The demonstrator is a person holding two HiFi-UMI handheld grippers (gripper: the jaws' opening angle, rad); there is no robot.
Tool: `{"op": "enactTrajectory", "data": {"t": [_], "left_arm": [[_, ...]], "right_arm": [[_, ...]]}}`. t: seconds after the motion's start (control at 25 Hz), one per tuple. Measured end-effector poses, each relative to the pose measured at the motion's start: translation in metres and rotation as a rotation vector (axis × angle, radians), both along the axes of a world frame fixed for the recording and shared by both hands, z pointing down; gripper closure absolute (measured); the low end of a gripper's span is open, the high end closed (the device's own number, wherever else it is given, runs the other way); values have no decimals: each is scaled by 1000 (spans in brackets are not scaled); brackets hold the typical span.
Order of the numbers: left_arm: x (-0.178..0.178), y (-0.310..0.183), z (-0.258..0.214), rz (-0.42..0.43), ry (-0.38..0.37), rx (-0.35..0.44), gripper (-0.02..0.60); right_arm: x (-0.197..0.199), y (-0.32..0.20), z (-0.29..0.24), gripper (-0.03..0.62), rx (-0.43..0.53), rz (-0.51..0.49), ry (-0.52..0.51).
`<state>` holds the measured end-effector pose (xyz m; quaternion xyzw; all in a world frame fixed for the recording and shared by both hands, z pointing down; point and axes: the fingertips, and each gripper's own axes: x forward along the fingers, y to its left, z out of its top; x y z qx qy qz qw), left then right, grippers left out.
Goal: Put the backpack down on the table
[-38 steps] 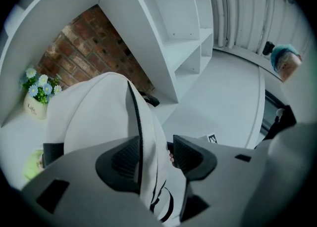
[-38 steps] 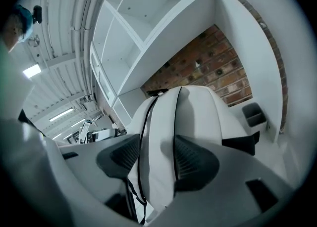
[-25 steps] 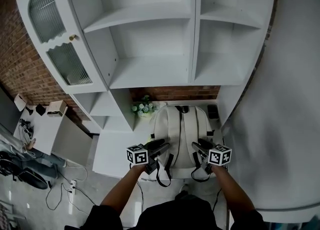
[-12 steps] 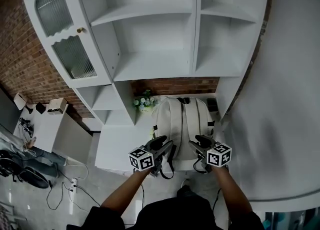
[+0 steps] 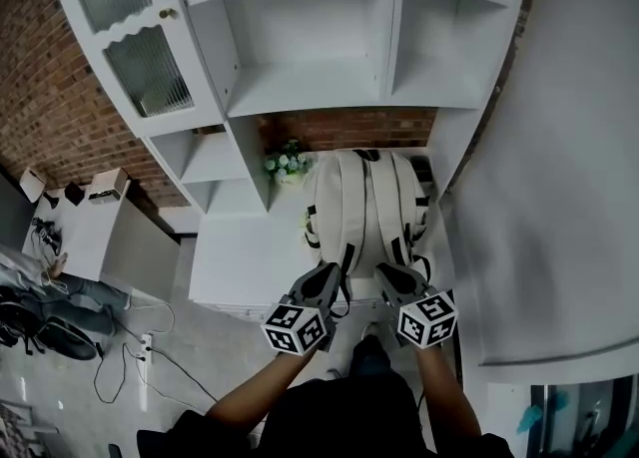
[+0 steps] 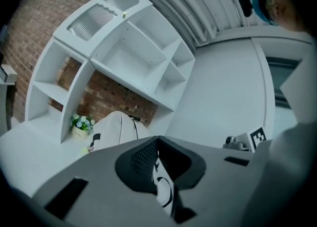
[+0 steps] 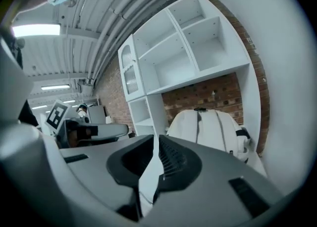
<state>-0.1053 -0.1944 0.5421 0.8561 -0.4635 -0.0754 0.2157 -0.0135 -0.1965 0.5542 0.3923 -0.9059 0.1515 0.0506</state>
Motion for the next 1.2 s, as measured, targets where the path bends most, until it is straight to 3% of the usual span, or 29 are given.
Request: {"op": "enactTrajectory", "data": {"t": [0.08,0.24,0.52,0.72,0.96,1.2], "left_arm": [[4,19,1,-8,-22,5,564],[15,58,2,0,-39,30,565],[28,107,-9,-37,-149,128,565],[36,121,-17,-59,-218,190,565],[42,124,-21,-106,-258,181,565],[59,129,-19,-92,-256,177,565]], "right_arm": [[-2,19,-4,553,3,11,-47],[-3,52,-13,562,-8,124,-50],[-18,107,-29,570,67,215,8],[-11,119,-22,574,87,263,50],[-5,125,-19,576,103,240,124],[4,126,-22,576,108,223,155]]}}
